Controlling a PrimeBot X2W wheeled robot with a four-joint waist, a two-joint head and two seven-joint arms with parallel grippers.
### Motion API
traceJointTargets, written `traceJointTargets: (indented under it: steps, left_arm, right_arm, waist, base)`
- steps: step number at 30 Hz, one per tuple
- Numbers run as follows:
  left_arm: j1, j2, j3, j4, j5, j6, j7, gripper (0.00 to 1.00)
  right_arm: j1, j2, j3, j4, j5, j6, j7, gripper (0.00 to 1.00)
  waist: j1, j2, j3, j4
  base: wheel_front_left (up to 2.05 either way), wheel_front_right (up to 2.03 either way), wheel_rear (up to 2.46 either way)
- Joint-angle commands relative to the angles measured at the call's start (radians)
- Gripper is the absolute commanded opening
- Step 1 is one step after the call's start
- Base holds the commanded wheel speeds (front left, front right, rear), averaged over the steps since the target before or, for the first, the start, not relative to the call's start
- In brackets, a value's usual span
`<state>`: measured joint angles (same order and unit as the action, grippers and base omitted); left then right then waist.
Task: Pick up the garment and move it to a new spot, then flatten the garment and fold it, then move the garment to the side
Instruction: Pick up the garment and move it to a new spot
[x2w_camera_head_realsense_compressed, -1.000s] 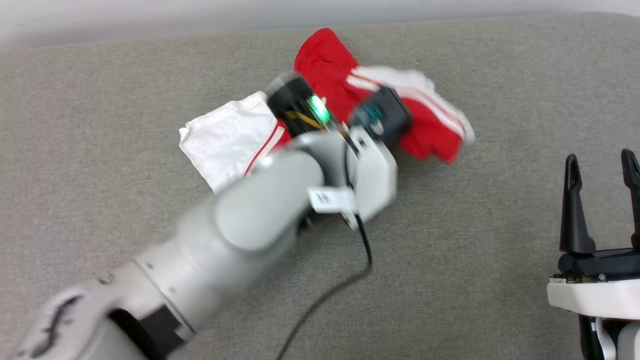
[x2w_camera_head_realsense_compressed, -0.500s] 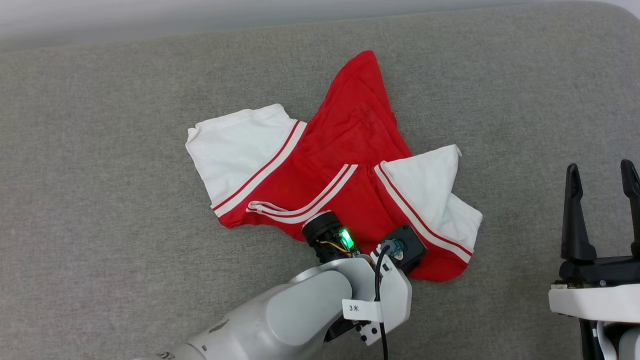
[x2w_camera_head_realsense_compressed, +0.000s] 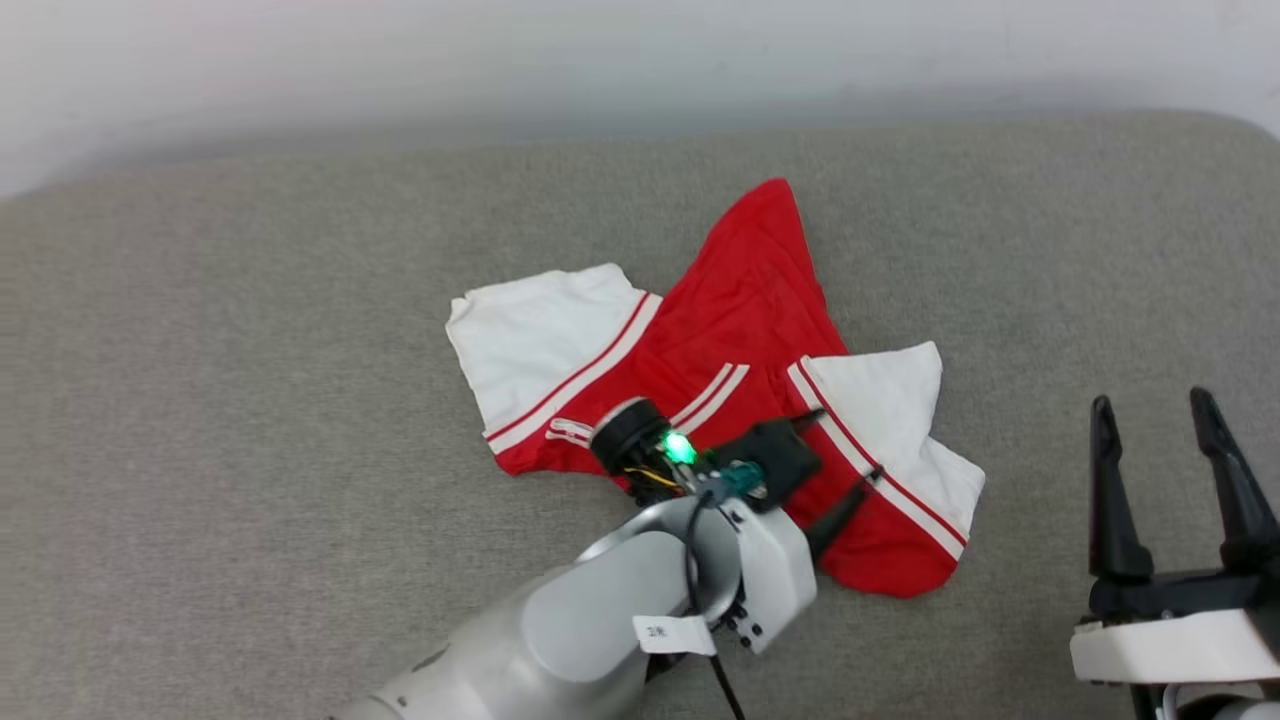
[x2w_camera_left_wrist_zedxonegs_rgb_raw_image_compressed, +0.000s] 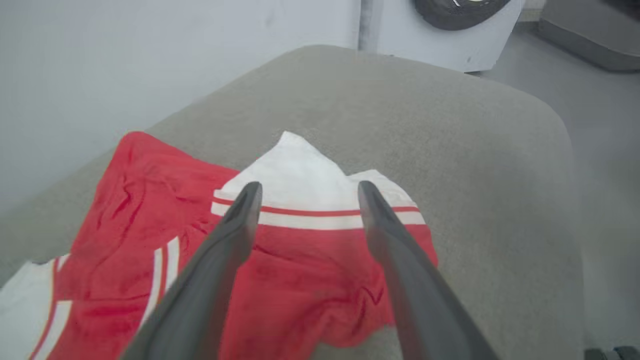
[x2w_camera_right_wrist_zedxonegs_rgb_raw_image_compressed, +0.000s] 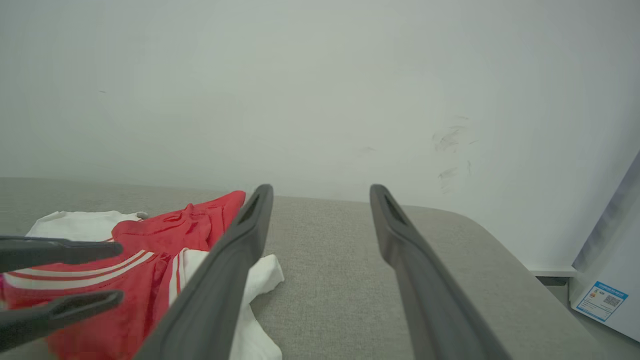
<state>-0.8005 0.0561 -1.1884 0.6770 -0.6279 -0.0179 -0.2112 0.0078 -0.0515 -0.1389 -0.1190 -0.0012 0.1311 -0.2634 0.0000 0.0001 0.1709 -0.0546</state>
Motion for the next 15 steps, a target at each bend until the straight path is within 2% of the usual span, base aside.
traceJointTargets:
  steps: [1,6,9,15]
  left_arm:
    - [0.018,0.015,0.023,-0.007,-0.004,0.022,-0.018,1.00]
    - [0.070,0.076,0.129,-0.067,0.002,0.137,-0.053,1.00]
    - [0.118,0.130,0.222,-0.156,0.038,0.211,-0.055,1.00]
    - [0.269,0.230,0.413,-0.328,0.125,0.306,-0.054,1.00]
  right_arm:
    - [0.016,0.002,0.004,0.007,0.005,-0.001,-0.002,1.00]
    - [0.049,0.002,0.011,0.018,0.026,-0.001,-0.002,1.00]
    - [0.065,0.002,0.013,0.029,0.039,-0.001,-0.002,1.00]
    - [0.083,0.002,0.024,0.046,0.064,-0.001,-0.002,1.00]
  waist:
    - [0.0000,-0.0001,-0.034,0.019]
    - [0.0000,-0.0001,-0.074,0.040]
    - [0.0000,-0.0001,-0.090,0.052]
    - [0.0000,-0.0001,-0.115,0.076]
  base:
    - [0.00,0.00,0.00]
    - [0.00,0.00,0.00]
    - [0.00,0.00,0.00]
    - [0.00,0.00,0.00]
